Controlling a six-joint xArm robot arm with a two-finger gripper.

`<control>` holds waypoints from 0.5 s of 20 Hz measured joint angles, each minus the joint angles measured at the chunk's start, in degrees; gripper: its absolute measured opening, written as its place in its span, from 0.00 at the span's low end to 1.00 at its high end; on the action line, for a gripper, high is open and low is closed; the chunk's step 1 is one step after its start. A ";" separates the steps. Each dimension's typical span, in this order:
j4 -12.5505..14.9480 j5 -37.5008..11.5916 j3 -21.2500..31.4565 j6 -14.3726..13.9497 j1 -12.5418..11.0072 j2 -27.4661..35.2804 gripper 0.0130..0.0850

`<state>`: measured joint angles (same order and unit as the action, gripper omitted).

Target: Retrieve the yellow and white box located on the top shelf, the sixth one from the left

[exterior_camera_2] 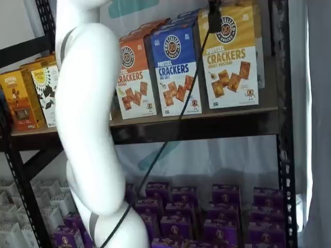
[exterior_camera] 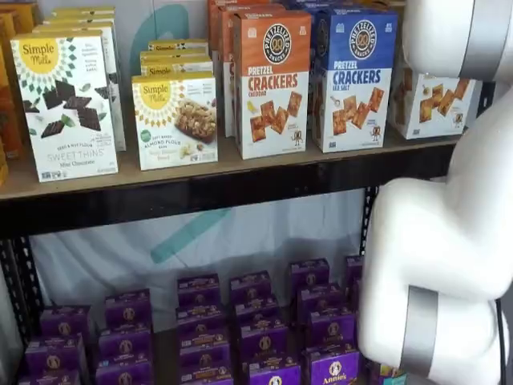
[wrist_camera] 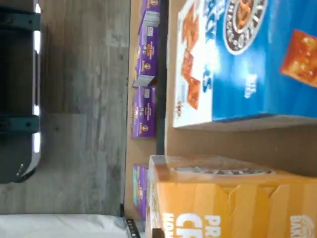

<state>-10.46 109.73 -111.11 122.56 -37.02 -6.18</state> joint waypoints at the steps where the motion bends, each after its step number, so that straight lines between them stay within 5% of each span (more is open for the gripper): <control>1: 0.25 0.93 -0.34 0.13 -0.13 -0.25 0.61; 10: 1.28 6.88 2.27 0.96 -1.08 -6.17 0.61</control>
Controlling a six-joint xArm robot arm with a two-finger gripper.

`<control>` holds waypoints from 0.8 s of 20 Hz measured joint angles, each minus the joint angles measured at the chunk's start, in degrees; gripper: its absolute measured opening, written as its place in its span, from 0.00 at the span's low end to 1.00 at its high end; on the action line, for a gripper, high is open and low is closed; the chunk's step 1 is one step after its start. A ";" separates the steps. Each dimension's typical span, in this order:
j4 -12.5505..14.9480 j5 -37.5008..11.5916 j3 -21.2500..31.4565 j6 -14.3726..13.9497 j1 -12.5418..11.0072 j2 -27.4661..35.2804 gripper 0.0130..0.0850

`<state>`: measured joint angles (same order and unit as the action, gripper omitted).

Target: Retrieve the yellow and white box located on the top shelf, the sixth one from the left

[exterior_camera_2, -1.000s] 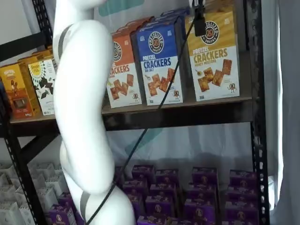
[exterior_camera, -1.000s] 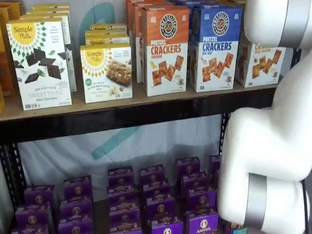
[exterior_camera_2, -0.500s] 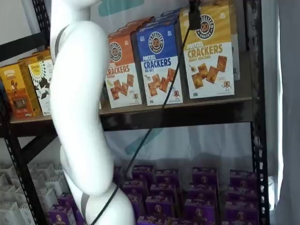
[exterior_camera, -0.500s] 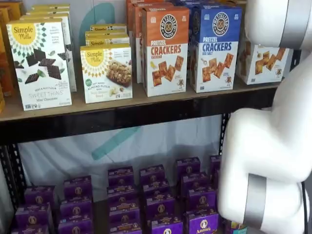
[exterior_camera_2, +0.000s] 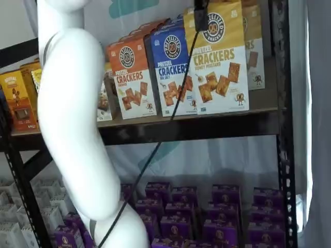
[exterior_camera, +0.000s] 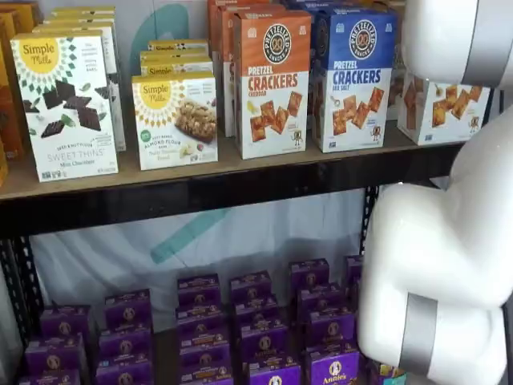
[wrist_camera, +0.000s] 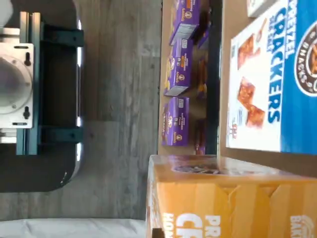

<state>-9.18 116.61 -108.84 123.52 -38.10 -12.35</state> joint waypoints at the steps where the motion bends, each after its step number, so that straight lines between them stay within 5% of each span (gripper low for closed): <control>1: 0.25 0.60 0.26 -0.18 0.26 -0.35 0.61; 16: 0.81 1.38 14.66 -9.25 9.60 -14.12 0.61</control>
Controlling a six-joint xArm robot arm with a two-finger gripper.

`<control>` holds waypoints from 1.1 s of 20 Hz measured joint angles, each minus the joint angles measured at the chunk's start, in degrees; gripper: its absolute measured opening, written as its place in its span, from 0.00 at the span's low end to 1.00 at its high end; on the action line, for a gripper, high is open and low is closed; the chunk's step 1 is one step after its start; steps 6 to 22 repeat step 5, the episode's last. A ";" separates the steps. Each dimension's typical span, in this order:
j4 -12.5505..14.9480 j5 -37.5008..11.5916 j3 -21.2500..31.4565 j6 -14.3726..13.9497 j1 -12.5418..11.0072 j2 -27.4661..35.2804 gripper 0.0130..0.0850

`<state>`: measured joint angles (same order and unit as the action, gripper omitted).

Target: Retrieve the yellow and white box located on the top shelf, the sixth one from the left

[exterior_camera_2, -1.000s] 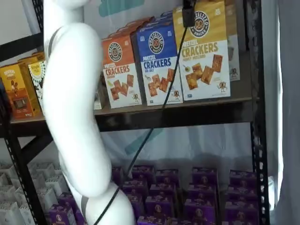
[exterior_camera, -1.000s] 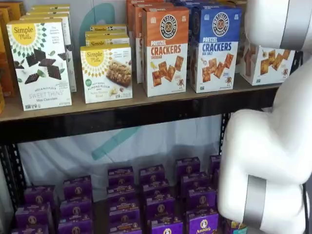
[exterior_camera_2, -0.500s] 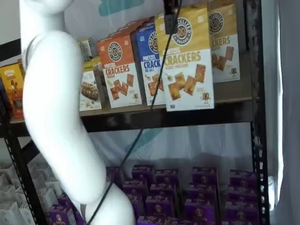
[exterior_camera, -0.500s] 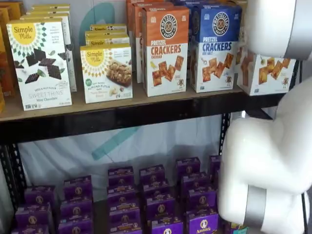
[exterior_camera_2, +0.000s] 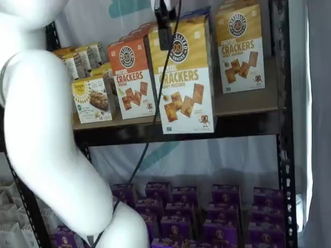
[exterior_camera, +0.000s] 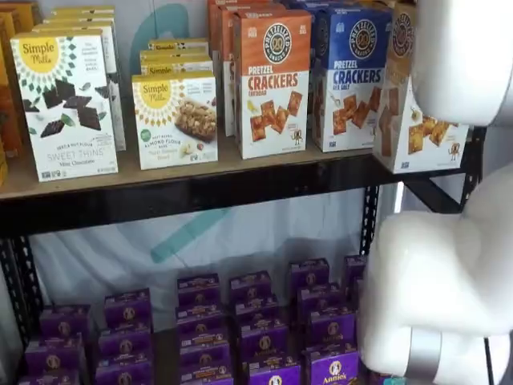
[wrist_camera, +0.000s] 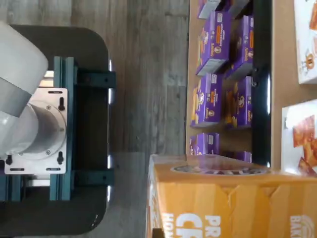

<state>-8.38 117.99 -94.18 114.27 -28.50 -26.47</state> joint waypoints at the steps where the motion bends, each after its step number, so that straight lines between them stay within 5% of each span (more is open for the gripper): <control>1: 0.14 0.04 0.57 -0.47 0.55 -0.56 0.61; 5: 0.42 0.19 2.78 -2.34 2.53 -2.62 0.61; 22: 0.42 0.19 2.78 -2.34 2.53 -2.62 0.61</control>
